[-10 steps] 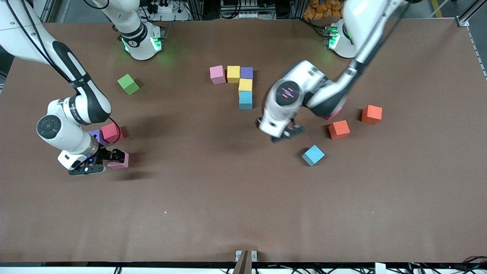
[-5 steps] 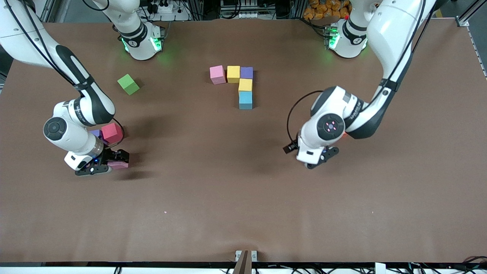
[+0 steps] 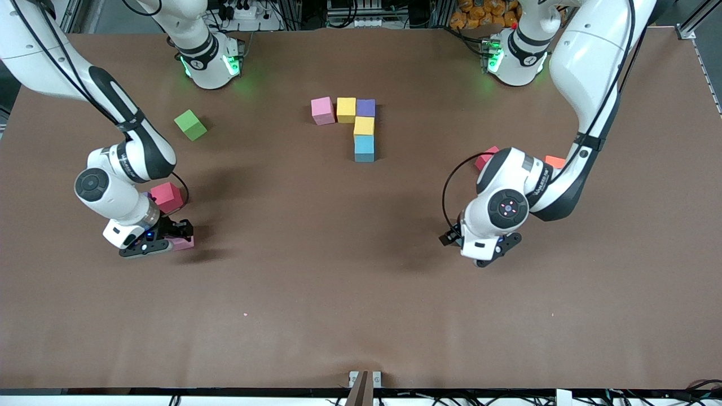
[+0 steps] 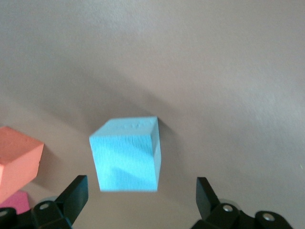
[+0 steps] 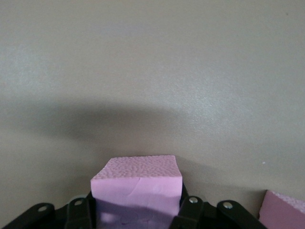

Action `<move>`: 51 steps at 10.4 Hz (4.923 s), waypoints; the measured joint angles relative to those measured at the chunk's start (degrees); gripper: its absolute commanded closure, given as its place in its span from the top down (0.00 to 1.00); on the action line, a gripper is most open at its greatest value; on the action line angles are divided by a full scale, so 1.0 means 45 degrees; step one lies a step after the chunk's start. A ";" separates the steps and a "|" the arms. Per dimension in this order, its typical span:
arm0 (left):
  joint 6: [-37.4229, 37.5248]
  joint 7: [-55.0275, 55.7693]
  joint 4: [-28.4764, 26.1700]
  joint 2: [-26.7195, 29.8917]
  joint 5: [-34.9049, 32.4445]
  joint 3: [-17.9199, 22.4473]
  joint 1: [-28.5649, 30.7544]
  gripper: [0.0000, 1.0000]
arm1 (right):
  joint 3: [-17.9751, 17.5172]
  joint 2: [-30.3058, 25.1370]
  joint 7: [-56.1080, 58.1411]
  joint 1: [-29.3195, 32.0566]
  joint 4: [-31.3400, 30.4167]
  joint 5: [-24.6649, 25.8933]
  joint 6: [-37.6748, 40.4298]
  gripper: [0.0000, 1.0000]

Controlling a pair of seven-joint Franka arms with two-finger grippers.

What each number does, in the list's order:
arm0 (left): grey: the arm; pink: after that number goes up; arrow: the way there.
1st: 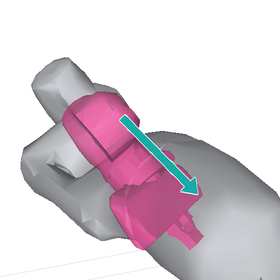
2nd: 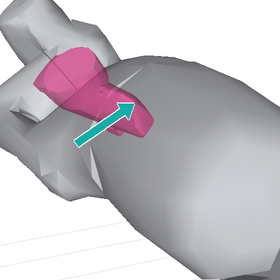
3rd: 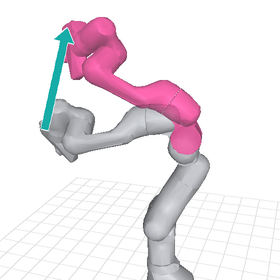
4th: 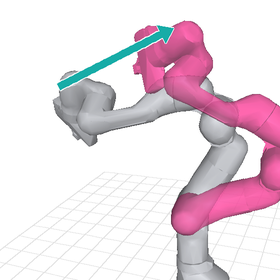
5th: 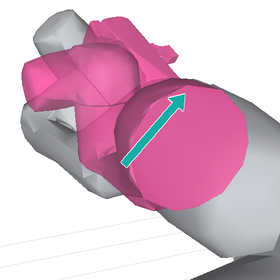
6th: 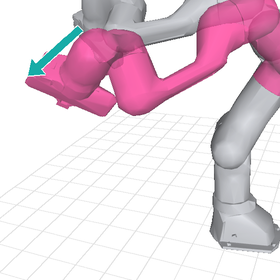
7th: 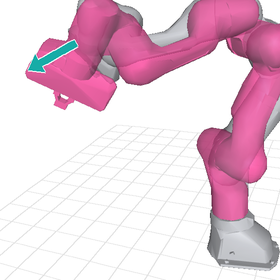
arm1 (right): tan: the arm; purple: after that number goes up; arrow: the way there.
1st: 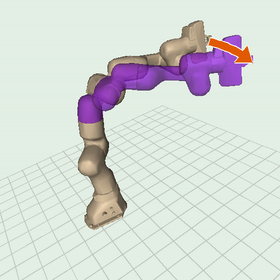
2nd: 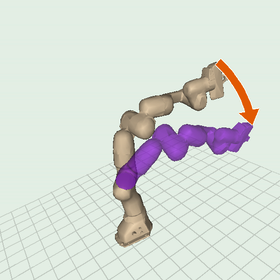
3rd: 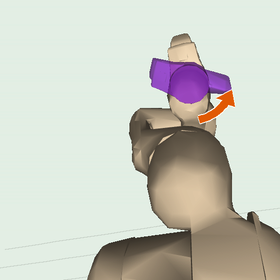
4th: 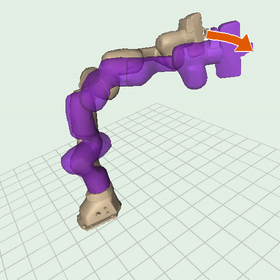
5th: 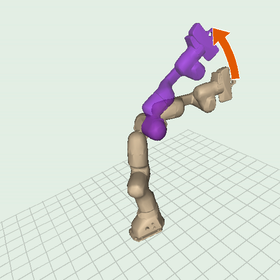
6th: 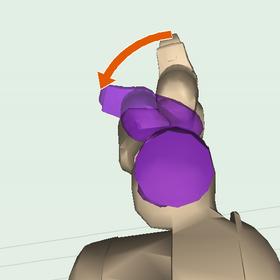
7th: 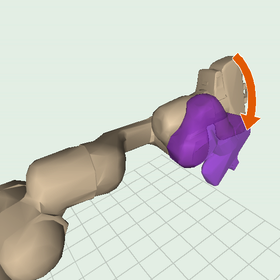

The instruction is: Form number 2 with 11 blocks

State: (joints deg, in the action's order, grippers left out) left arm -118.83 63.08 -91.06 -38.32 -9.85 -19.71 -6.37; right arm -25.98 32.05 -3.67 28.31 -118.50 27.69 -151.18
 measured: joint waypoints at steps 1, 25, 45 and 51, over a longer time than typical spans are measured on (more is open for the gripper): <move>-0.0263 0.0015 0.0003 -0.0155 0.0000 0.0124 0.0022 1.00 | 0.0033 -0.0046 0.0045 -0.0242 -0.0017 0.0246 0.0086 0.00; -0.2991 0.1566 -0.2761 0.0599 -0.0683 0.0143 0.0217 0.46 | -0.6783 -0.0055 0.5122 -0.6033 -0.0601 0.1623 0.4564 0.00; -0.2091 0.3160 -0.2706 0.1155 -0.0682 -0.0727 0.0140 0.11 | -0.6327 0.1583 0.1607 -0.6591 -0.0428 0.3967 0.3378 0.00; -0.2080 0.3224 -0.2727 0.1154 -0.0682 -0.0754 0.0135 0.14 | -0.6205 0.1726 0.1585 -0.6612 -0.0290 0.4241 0.3355 0.00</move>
State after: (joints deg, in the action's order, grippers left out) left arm -128.19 77.59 -103.33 -33.12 -12.92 -23.10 -5.77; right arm -53.90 39.82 3.47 -1.44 -119.81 46.77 -136.08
